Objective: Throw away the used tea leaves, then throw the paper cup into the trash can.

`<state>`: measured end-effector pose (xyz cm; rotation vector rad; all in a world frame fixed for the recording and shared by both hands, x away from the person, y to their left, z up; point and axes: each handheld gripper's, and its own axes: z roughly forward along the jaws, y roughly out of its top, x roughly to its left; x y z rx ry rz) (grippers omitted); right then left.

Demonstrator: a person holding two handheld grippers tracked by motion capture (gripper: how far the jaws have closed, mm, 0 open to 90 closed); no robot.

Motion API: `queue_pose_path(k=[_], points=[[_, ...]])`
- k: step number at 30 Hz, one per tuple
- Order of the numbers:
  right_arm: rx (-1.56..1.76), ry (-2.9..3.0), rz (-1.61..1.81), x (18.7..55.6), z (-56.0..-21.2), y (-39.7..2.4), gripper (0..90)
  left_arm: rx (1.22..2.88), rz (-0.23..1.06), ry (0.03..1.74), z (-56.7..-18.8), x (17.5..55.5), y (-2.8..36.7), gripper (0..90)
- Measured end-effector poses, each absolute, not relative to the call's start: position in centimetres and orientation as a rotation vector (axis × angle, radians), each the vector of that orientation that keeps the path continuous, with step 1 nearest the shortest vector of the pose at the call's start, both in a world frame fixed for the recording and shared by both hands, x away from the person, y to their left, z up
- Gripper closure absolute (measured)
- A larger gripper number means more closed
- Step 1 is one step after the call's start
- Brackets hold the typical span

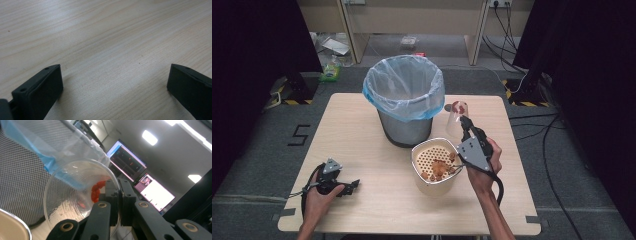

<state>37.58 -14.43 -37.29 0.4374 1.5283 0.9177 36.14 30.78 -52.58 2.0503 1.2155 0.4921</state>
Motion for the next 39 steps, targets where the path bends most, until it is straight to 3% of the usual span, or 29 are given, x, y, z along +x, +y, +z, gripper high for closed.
queue_pose_path(k=[21,39], points=[[0.705,1.592,1.166,42.5,-32.2,-17.3,87.5,2.051,0.493,1.217,-52.6,36.1,30.8,0.0],[0.706,1.614,1.184,45.4,-27.5,-16.1,87.5,2.049,0.493,1.216,-52.6,36.2,30.8,0.0]])
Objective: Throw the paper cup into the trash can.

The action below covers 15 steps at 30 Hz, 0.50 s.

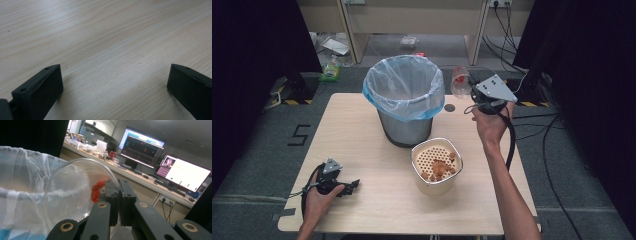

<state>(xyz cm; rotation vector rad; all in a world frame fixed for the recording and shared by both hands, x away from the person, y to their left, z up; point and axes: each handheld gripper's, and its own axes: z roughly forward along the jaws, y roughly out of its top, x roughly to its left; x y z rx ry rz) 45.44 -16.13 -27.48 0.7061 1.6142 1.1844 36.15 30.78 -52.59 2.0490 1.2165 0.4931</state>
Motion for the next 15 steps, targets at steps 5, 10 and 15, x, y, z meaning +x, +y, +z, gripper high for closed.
queue_pose_path(k=[5,10,15], points=[[0.681,1.616,1.185,46.1,-25.9,-15.3,87.4,2.049,0.493,1.217,-52.6,36.1,30.8,0.0],[0.652,1.633,1.197,46.6,-24.7,-14.1,87.5,2.049,0.493,1.217,-52.6,36.1,30.8,0.0],[0.623,1.667,1.202,47.0,-23.9,-12.4,87.5,2.049,0.494,1.218,-52.6,36.1,30.8,0.0]])
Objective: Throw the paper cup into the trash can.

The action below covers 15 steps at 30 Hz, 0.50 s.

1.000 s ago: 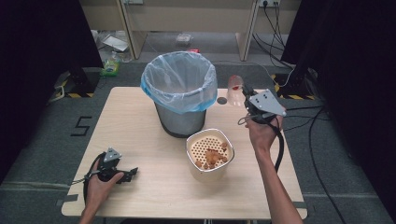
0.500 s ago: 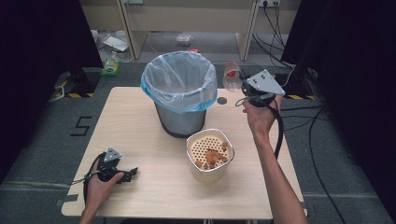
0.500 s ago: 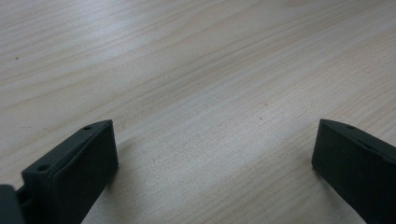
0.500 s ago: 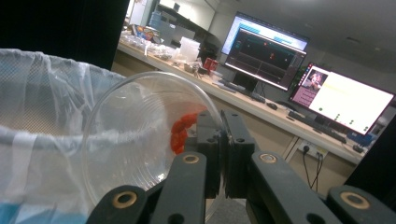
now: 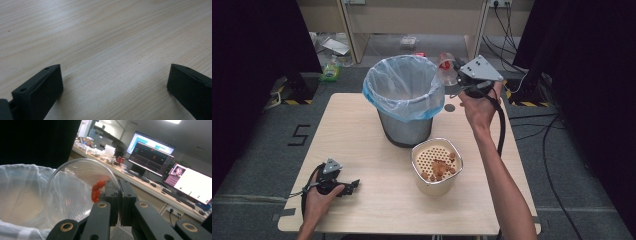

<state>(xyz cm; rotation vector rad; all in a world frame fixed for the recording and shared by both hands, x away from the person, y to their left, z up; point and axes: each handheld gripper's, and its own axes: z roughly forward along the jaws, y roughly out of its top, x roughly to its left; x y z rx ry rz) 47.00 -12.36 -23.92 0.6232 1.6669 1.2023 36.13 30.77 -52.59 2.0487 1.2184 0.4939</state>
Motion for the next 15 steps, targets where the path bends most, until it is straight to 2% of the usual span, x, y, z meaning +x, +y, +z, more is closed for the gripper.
queue_pose_path(k=[15], points=[[0.578,1.890,1.192,50.3,-24.6,-5.8,87.2,2.049,0.493,1.218,-52.6,36.1,30.8,0.0]])
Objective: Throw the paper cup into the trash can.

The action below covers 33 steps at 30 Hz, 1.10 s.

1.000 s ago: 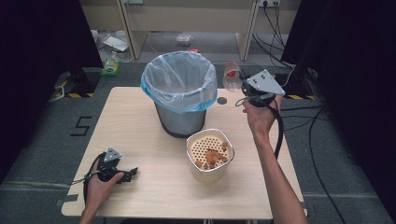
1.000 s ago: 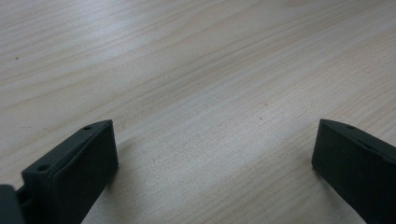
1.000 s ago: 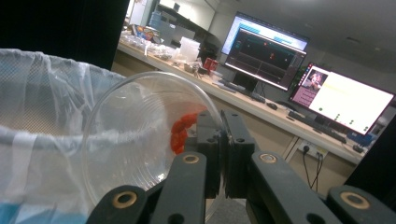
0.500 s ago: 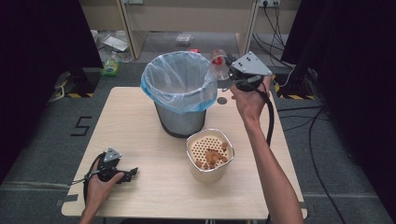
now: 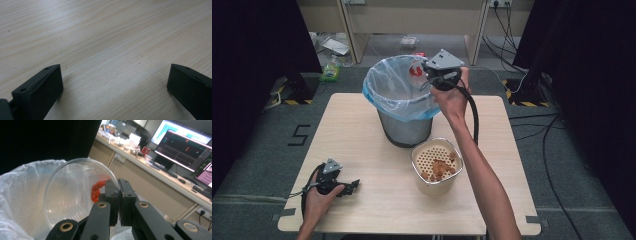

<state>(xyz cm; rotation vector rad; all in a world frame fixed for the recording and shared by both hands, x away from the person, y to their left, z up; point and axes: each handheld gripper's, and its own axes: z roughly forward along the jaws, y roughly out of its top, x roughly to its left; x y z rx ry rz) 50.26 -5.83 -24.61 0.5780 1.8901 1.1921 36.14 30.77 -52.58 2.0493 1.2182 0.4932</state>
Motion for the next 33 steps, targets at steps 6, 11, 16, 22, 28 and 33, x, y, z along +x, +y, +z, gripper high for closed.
queue_pose_path(k=[6,11,16,22,28,33], points=[[0.605,1.938,1.184,51.5,-25.4,-4.4,85.0,2.048,0.492,1.218,-52.6,36.1,30.8,0.0],[0.667,1.951,1.243,52.0,-25.9,-4.1,74.0,2.050,0.493,1.216,-52.6,36.1,30.8,0.0],[0.691,1.940,1.253,51.4,-25.6,-5.7,71.0,2.049,0.492,1.217,-52.6,36.1,30.8,0.0],[0.749,1.917,1.258,50.2,-25.4,-9.3,63.3,2.050,0.494,1.216,-52.6,36.1,30.8,0.0],[0.822,1.928,1.254,48.7,-26.2,-12.8,53.1,2.048,0.492,1.218,-52.6,36.1,30.8,0.0],[0.873,1.920,1.245,47.3,-27.4,-15.3,47.4,2.049,0.493,1.218,-52.6,36.1,30.8,0.0]])
